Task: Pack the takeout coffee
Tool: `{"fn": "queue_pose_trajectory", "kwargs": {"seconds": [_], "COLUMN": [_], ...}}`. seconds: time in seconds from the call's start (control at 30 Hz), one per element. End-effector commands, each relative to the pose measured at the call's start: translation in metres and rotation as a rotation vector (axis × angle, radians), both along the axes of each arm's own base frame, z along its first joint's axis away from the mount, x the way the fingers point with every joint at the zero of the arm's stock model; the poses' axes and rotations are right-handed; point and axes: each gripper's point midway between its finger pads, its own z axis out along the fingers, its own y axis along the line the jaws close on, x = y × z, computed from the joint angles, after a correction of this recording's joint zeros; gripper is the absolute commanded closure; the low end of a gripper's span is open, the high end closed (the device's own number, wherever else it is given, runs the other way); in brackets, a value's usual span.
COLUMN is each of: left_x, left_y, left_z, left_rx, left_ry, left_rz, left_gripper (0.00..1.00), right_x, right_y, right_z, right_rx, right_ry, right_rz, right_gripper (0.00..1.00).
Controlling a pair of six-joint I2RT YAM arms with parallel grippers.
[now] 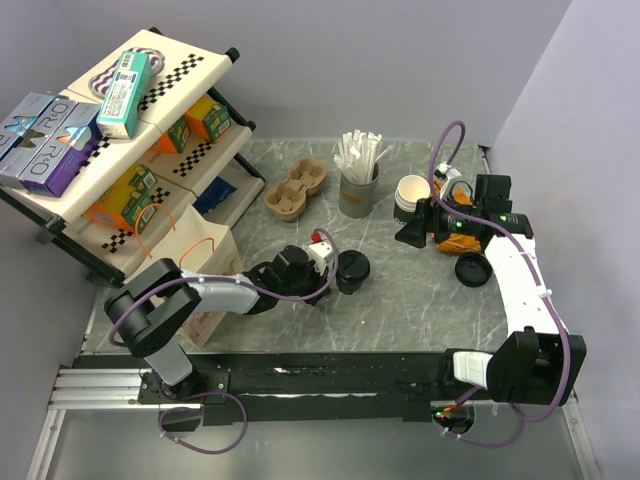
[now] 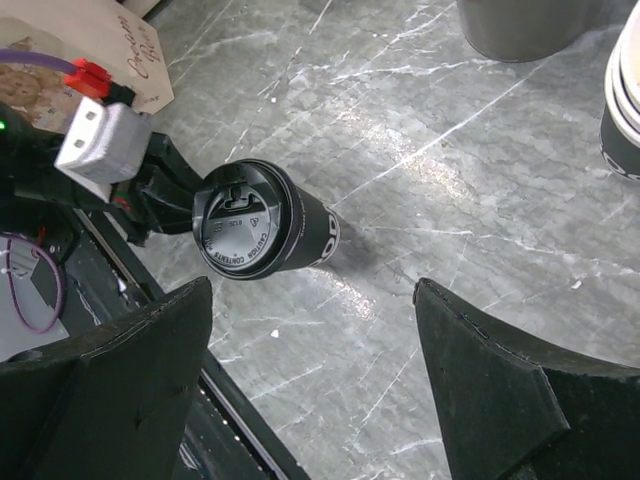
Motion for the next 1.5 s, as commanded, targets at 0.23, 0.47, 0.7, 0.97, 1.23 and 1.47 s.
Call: {"fn": "queue_pose_trajectory", "kwargs": {"seconds": [0.23, 0.47, 0.7, 0.97, 1.23, 1.47], "left_x": [0.015, 0.020, 0.027, 0.032, 0.047, 0.065], "left_y": [-0.034, -0.046, -0.067, -0.086, -0.113, -0.138], "left_z": [0.006, 0.002, 0.001, -0.012, -0.018, -0.023], "left_rx": [-0.091, -0.092, -0.098, -0.088, -0.096, -0.106], "left_ry": [-0.055, -0.057, -0.059, -0.022, -0.001, -0.002], "left_rz": [-0.042, -0.067, -0.085, -0.108, -0.113, -0.121], "left_gripper": [0.99, 0.99, 0.99, 0.99, 0.99, 0.99], "right_x": [0.008, 0.008, 0.011, 0.011, 0.015, 0.020], "right_y": [-0.009, -0.014, -0.023, -0.038, -0.056, -0.072], "right_z": [0.013, 0.009, 0.008, 0.004, 0.001, -0.001], "right_rx": [-0.006, -0.007, -0.006, -0.009, 0.005, 0.029], "right_ry": [-0.042, -0.035, -0.042, -0.039, -0.034, -0.037], "right_rz": [-0.027, -0.035, -0.054, -0.078, -0.113, -0.154], "right_gripper": [0.12, 0.12, 0.12, 0.12, 0.12, 0.12]}}
